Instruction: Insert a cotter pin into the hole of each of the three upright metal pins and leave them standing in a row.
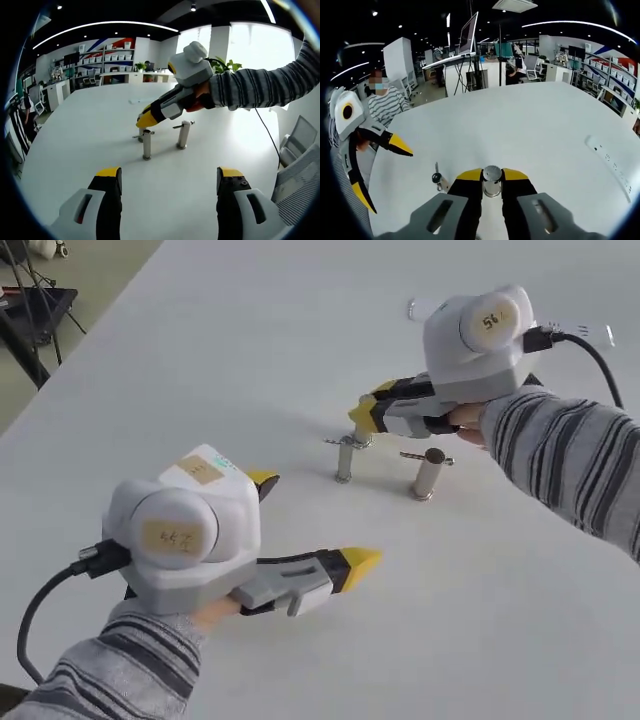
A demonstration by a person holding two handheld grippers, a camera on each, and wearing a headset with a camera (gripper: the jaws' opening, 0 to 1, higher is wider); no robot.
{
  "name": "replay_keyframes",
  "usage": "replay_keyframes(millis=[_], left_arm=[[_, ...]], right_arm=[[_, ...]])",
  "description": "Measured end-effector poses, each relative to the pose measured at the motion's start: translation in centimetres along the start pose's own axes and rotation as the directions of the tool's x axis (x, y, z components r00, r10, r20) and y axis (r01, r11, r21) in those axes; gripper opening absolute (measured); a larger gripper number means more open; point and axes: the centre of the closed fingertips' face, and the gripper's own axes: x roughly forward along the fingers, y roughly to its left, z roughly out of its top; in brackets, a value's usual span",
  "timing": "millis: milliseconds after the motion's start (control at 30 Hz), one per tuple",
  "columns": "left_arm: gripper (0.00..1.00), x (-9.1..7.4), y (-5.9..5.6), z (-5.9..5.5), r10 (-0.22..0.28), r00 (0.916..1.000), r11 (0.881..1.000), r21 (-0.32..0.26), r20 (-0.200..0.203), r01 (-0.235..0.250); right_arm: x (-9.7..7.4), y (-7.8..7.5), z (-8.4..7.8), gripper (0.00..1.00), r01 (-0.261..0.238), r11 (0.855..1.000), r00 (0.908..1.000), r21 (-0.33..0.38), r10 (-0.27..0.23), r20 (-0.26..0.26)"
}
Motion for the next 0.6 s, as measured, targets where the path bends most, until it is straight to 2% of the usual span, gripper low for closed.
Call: replay_keyframes(millis=[200, 367, 467, 600], left_arm=[[0.76, -0.1, -0.1, -0.1, -0.002, 1.0000, 1.000, 0.005, -0.003, 0.002], [0.77, -0.1, -0.2, 0.0, -0.008, 1.0000, 1.000, 0.012, -0.005, 0.008], [0.78, -0.1, -0.3, 0.0, -0.010, 0.9999, 1.000, 0.014, -0.004, 0.010], [0.80, -0.2, -0.6, 0.1, -0.019, 0.9998, 1.000, 0.020, -0.004, 0.019]], right_arm=[[-1.3, -1.1, -0.5, 0.08, 0.035, 0.999, 0.9994, 0.014, -0.035, -0.003], [-3.0, -2.1, -1.1, 0.08, 0.068, 0.998, 0.9976, 0.015, -0.068, -0.008], [-4.2, -3.3, -1.9, 0.08, 0.091, 0.996, 0.9958, 0.020, -0.090, -0.016], [-6.0, -3.9, -3.1, 0.08, 0.119, 0.992, 0.9925, 0.033, -0.118, -0.032]])
